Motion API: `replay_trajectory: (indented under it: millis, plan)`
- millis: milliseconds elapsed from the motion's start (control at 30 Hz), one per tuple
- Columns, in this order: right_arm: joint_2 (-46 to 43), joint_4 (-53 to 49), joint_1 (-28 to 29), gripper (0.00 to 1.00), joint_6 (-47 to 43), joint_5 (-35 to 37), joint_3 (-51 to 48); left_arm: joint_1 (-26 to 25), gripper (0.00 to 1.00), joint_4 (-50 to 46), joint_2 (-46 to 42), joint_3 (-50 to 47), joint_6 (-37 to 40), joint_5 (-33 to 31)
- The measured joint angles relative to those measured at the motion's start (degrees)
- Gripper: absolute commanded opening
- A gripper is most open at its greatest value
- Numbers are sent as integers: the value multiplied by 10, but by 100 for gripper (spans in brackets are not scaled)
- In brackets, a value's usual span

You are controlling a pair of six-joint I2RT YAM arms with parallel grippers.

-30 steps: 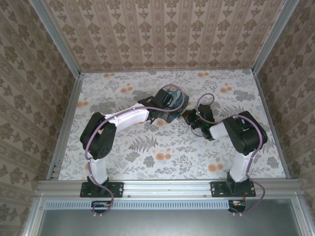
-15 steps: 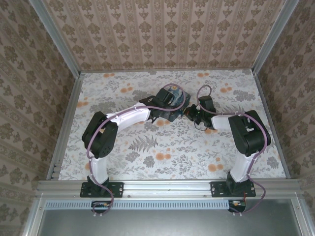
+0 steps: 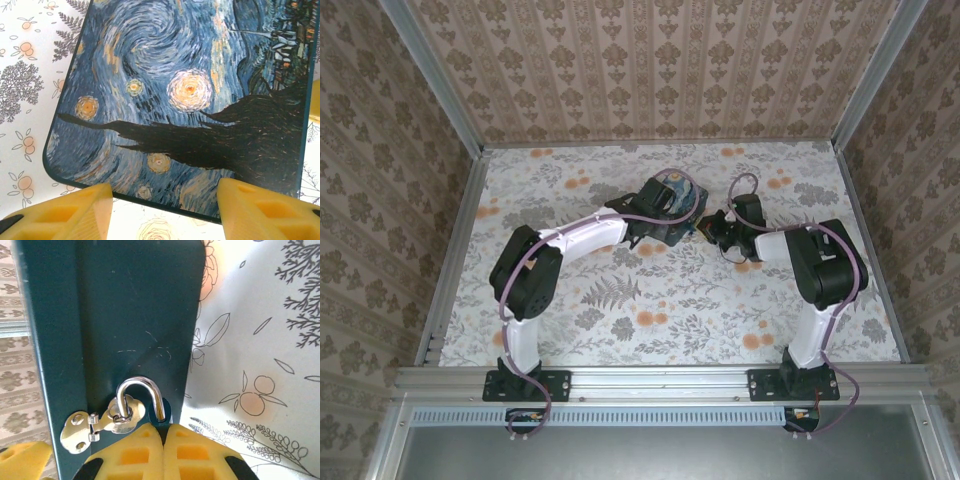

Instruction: Unlock the padlock with the key

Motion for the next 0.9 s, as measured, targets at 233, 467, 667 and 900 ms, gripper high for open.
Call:
replay_trajectory:
  millis: [233, 467, 667, 900]
  plan:
    - [30, -85, -42, 0, -19, 3, 90, 1, 57, -62, 30, -7, 10, 2]
    - [27, -109, -49, 0, -52, 22, 88, -3, 57, -97, 53, -14, 16, 9]
    - [0, -98, -49, 0, -66, 26, 49, 4, 59, -102, 43, -24, 16, 19]
    - [-39, -75, -41, 0, -72, 26, -11, 8, 61, -120, -9, -32, 11, 41]
